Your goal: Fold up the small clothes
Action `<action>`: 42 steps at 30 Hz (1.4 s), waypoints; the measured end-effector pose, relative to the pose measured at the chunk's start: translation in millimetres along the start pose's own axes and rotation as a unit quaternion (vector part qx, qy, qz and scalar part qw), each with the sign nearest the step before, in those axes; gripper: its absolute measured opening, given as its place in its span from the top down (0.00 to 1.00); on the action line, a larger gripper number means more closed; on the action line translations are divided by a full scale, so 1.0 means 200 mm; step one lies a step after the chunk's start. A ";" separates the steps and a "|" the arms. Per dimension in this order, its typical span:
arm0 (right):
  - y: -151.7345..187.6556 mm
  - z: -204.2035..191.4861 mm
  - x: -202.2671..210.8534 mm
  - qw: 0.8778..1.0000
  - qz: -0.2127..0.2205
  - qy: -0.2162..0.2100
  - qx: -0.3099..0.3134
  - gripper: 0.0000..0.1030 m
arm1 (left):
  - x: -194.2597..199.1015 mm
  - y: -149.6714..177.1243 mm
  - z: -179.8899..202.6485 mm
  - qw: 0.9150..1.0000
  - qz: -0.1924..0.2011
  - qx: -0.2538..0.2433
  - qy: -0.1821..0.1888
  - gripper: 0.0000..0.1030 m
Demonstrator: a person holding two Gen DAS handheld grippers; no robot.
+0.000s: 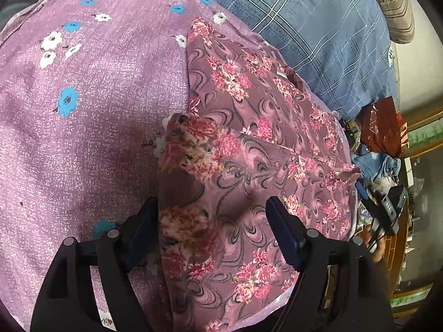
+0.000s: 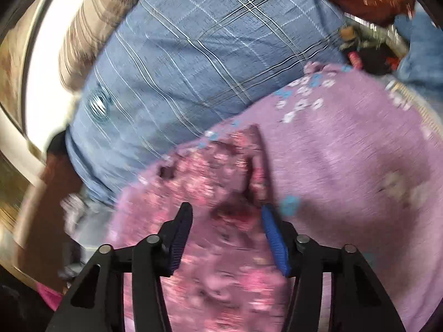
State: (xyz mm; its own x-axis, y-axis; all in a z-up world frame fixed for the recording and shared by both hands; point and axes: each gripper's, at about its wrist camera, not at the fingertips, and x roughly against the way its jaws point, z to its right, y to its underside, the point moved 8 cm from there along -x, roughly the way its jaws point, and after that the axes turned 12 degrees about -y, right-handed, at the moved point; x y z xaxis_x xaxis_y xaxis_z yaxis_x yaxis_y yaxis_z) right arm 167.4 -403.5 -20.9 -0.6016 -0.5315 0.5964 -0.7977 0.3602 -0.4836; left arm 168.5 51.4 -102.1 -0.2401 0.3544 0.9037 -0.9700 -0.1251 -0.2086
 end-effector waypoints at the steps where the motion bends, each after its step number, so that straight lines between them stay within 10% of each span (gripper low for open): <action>1: 0.02 -0.01 -0.02 1.000 -0.012 0.010 0.020 0.41 | -0.01 -0.01 0.01 1.000 0.001 0.001 -0.001 0.21; 6: 0.07 -0.03 -0.15 0.991 -0.046 0.074 0.098 0.39 | 0.00 -0.03 0.06 1.000 0.022 0.005 -0.011 0.21; 8: 0.06 -0.04 -0.19 0.990 -0.034 0.079 0.110 0.42 | 0.02 -0.02 0.07 0.999 0.034 -0.002 -0.026 0.36; 10: 0.07 -0.08 -0.22 0.989 -0.037 0.071 0.125 0.92 | 0.04 0.01 0.09 0.997 0.042 -0.028 -0.053 0.76; 13: 0.10 -0.17 -0.19 0.982 -0.027 0.073 0.170 0.94 | 0.09 0.05 0.09 0.992 0.066 -0.057 -0.087 0.91; 22: -0.04 -0.39 0.06 0.981 0.052 0.031 0.183 0.94 | 0.40 0.02 0.21 0.984 0.165 -0.050 -0.047 0.94; 30: -0.37 -0.38 -0.04 0.984 0.091 0.026 0.152 0.95 | 0.39 -0.43 0.27 0.978 0.196 -0.032 -0.057 0.94; 42: -0.48 0.19 -0.58 0.995 0.015 0.102 0.009 0.94 | -0.31 -0.76 0.03 0.989 0.082 0.059 -0.110 0.93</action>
State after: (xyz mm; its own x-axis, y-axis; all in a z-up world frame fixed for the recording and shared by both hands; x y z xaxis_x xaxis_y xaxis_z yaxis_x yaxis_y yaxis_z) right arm 316.2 -406.0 -68.1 -0.6222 -0.3534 0.6985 -0.7798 0.3584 -0.5133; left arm 331.4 42.1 -124.1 -0.3658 0.1115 0.9240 -0.9044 -0.2767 -0.3247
